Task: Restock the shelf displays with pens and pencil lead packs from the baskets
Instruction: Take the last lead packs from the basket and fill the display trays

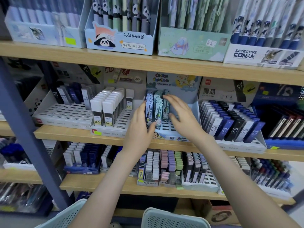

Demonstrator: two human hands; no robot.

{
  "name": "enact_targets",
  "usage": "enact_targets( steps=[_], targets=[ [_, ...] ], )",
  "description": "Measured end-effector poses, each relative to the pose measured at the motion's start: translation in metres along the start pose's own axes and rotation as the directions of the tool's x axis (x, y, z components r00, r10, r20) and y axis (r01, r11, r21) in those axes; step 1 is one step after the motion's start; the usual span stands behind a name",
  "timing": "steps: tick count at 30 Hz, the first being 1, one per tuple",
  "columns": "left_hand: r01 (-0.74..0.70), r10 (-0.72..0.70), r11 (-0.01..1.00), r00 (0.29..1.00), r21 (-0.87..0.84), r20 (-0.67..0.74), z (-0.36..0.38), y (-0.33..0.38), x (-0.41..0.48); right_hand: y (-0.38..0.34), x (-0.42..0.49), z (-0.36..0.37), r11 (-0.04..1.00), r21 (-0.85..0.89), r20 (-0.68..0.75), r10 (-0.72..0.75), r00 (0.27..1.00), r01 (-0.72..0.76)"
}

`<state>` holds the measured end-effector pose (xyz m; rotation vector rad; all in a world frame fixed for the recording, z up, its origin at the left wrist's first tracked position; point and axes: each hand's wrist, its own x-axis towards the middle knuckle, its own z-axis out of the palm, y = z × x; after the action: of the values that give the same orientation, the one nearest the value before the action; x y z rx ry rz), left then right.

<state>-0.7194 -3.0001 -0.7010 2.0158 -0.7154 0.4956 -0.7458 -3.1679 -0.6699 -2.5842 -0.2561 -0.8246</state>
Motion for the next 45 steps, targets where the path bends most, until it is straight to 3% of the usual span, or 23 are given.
enact_targets(
  steps=[5,9,11,14,17,20,22,24,27,30,33,37,39,45],
  targets=[
    [-0.023,0.023,1.0,1.0,0.004,-0.016,0.0,-0.001,0.0,-0.004,-0.003,0.004,0.999,-0.038,-0.073,-0.017,0.997,0.014],
    [-0.18,0.196,0.98,0.95,0.088,-0.242,0.011,-0.005,-0.031,-0.022,-0.035,0.002,0.998,0.014,-0.25,-0.05,0.967,0.056],
    [-0.28,0.294,0.956,0.923,0.09,-0.246,0.027,-0.016,-0.068,-0.025,-0.075,0.009,0.995,0.027,-0.302,-0.082,0.95,0.094],
    [-0.378,0.383,0.922,0.923,0.081,-0.049,0.059,-0.042,-0.135,-0.01,-0.155,0.045,0.996,0.008,-0.164,-0.088,0.983,0.091],
    [-0.398,0.333,0.907,0.879,0.139,0.342,0.094,-0.08,-0.201,0.022,-0.239,0.1,1.0,0.002,0.232,0.021,0.973,-0.022],
    [-0.274,0.073,0.931,0.786,0.24,0.613,0.121,-0.125,-0.258,0.062,-0.316,0.162,0.978,-0.065,0.564,0.2,0.801,-0.199],
    [-0.217,-0.082,0.923,0.696,0.318,0.713,0.131,-0.152,-0.287,0.084,-0.356,0.2,0.961,-0.213,0.727,0.277,0.628,-0.178],
    [-0.243,-0.136,0.911,0.588,0.334,0.798,0.137,-0.176,-0.311,0.098,-0.386,0.235,0.971,-0.213,0.801,0.236,0.55,-0.106],
    [-0.385,-0.047,0.886,0.484,0.26,0.874,0.14,-0.204,-0.335,0.107,-0.421,0.282,0.966,-0.237,0.876,0.257,0.408,-0.1],
    [-0.462,0.081,0.87,0.48,0.173,0.874,0.138,-0.217,-0.342,0.113,-0.442,0.315,0.987,-0.158,0.936,0.147,0.319,0.009],
    [-0.491,0.11,0.855,0.487,0.167,0.866,0.136,-0.222,-0.338,0.119,-0.453,0.335,0.988,-0.113,0.973,0.09,0.21,0.104],
    [-0.508,0.11,0.842,0.492,0.181,0.864,0.137,-0.231,-0.326,0.125,-0.458,0.343,0.989,-0.075,0.979,0.048,0.199,0.129],
    [-0.498,0.125,0.851,0.503,0.169,0.855,0.139,-0.234,-0.324,0.126,-0.454,0.337,0.992,-0.087,0.963,0.061,0.262,0.089],
    [-0.484,0.152,0.864,0.514,0.14,0.844,0.143,-0.235,-0.327,0.138,-0.455,0.335,0.962,-0.271,0.914,0.265,0.306,-0.025]
  ],
)
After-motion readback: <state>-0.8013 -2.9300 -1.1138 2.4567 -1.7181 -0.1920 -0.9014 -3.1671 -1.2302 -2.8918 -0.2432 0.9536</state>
